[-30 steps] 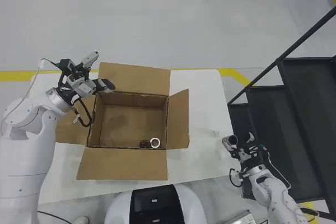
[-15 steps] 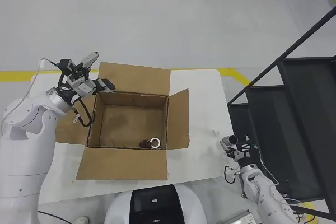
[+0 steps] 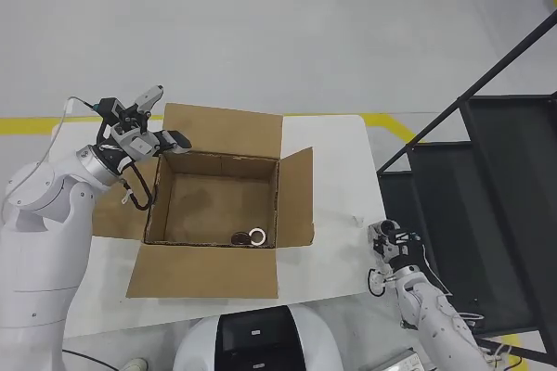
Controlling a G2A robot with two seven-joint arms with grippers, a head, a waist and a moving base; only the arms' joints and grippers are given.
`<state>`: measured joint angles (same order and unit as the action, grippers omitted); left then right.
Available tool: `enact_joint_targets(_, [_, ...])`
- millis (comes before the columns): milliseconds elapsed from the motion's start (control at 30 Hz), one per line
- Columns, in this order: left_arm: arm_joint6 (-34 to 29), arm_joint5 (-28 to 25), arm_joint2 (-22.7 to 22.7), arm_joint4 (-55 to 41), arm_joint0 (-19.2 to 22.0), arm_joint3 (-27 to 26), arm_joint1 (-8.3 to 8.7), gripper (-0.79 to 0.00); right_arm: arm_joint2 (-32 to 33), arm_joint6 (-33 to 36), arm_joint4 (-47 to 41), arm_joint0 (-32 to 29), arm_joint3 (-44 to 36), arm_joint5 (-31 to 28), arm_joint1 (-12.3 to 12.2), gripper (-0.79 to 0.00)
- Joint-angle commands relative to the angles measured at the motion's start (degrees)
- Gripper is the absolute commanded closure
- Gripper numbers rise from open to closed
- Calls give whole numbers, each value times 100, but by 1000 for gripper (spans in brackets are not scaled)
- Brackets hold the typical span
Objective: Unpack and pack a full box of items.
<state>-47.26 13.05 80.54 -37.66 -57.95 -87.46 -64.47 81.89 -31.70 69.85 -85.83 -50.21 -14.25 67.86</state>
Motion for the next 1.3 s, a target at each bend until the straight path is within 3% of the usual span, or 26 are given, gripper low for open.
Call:
enact_joint_targets(0, [0,0,0,0,0,0,0,-785,-22,-194,12,108,159,-86,9,0])
enact_joint_targets(133, [0,0,0,0,0,0,0,-785,-13,-842,150,259,68,-578,-19,0])
enact_joint_targets(267, [0,0,0,0,0,0,0,-785,14,-1288,349,-225,-1314,-969,-69,0])
enact_joint_targets(467, [0,0,0,0,0,0,0,-785,77,-486,299,-1452,-4425,-667,-97,0])
enact_joint_targets(633, [0,0,0,0,0,0,0,-785,5,-117,367,-1813,-5611,-688,-103,0])
enact_joint_targets(767, [0,0,0,0,0,0,0,-785,-113,-21,423,-1859,-6066,-715,-96,0])
enact_joint_targets(1267, [0,0,0,0,0,0,0,-785,-120,-19,423,-1857,-6084,-712,-94,0])
